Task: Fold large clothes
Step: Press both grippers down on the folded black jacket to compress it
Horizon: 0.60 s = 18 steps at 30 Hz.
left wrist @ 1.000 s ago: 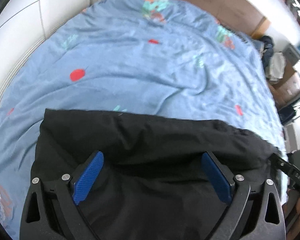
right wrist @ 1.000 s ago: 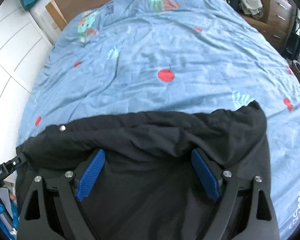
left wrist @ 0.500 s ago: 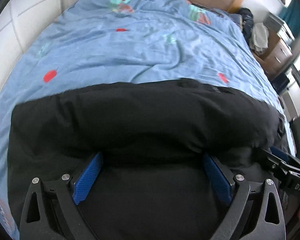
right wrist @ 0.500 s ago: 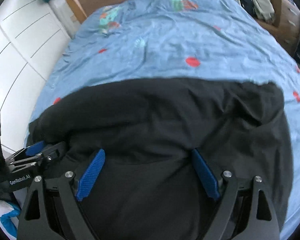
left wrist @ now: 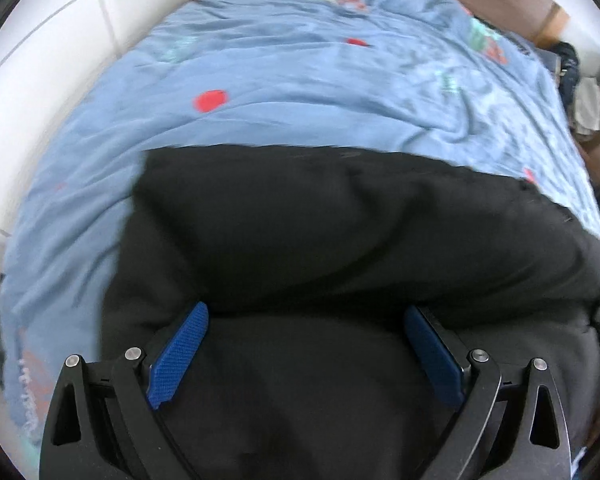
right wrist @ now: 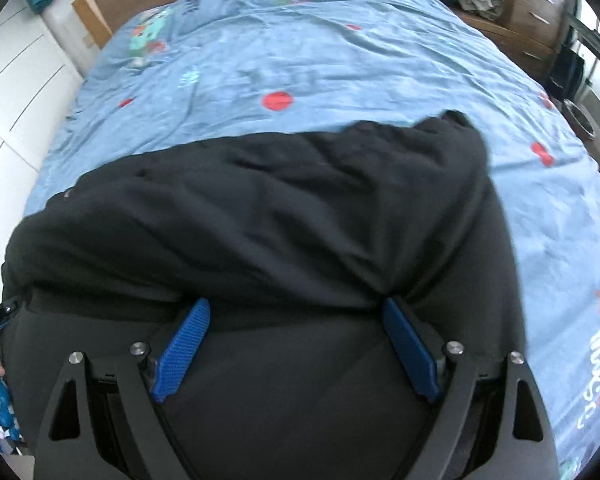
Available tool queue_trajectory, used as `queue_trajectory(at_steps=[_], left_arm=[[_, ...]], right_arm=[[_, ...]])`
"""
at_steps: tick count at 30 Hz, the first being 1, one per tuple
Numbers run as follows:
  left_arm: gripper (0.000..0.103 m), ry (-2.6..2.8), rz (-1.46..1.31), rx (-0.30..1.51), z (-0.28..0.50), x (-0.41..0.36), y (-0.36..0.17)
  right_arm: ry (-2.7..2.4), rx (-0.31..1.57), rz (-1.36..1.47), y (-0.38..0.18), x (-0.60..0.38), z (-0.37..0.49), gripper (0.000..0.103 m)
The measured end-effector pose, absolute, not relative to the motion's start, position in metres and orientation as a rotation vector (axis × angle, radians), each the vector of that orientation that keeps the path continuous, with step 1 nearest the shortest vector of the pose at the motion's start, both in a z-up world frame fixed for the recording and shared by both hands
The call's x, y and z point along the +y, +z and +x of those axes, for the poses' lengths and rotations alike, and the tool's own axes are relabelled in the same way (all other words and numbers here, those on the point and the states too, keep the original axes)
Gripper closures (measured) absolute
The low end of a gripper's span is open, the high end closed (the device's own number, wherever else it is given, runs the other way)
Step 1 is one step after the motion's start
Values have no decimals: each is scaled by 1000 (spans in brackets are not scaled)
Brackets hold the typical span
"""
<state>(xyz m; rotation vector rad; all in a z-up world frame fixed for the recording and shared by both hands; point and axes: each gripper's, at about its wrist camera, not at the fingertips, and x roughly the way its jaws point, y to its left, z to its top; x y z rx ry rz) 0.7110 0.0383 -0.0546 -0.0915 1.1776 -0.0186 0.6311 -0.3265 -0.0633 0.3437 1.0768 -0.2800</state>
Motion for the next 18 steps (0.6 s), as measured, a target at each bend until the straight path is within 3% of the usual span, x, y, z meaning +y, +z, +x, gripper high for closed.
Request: queue_trajectory(at_steps=[10, 18], left_arm=[[6, -123, -204, 1060, 653, 57, -30], [6, -126, -163, 1077, 626, 41, -47]], right_arm=[[-226, 986, 287, -17, -295, 590, 15], [-153, 1013, 278, -32, -260, 576, 15]])
